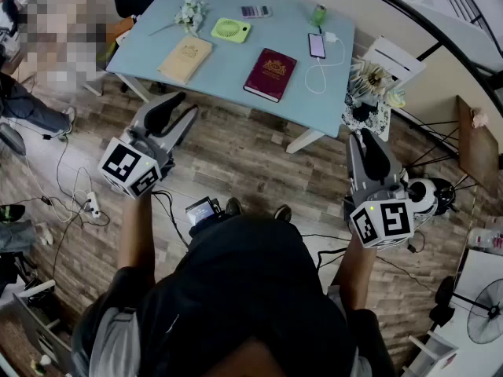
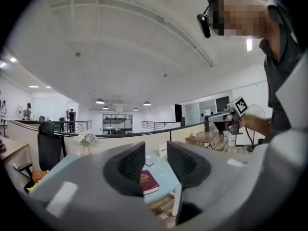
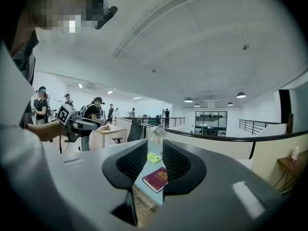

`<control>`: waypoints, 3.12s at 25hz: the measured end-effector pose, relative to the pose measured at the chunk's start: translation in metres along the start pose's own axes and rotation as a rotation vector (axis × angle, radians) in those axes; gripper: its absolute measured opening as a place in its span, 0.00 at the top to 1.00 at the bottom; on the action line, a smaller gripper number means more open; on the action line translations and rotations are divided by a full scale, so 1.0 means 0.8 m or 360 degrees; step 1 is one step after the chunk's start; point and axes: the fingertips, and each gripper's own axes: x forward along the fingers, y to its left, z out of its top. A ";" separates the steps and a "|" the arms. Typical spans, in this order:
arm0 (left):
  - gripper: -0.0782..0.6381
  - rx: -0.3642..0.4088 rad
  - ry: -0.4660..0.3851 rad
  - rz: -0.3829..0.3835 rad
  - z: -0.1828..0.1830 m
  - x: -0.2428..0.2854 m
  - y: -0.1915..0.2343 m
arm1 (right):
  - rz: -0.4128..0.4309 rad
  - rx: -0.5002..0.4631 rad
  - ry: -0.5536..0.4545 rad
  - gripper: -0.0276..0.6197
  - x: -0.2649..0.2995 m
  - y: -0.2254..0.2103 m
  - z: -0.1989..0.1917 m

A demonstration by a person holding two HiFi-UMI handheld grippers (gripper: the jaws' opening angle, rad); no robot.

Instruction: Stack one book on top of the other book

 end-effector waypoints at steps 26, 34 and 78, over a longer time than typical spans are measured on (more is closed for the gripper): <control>0.65 -0.0067 0.0076 0.0068 -0.027 0.072 0.079 | 0.0146 0.0153 0.0008 0.83 0.161 -0.039 -0.027; 0.65 -0.0105 0.0194 0.0167 -0.033 0.172 0.103 | 0.0268 0.0138 0.0022 0.83 0.251 -0.121 -0.036; 0.65 -0.0406 0.0463 -0.0007 -0.230 0.486 0.252 | 0.0343 0.0468 0.0515 0.83 0.498 -0.237 -0.259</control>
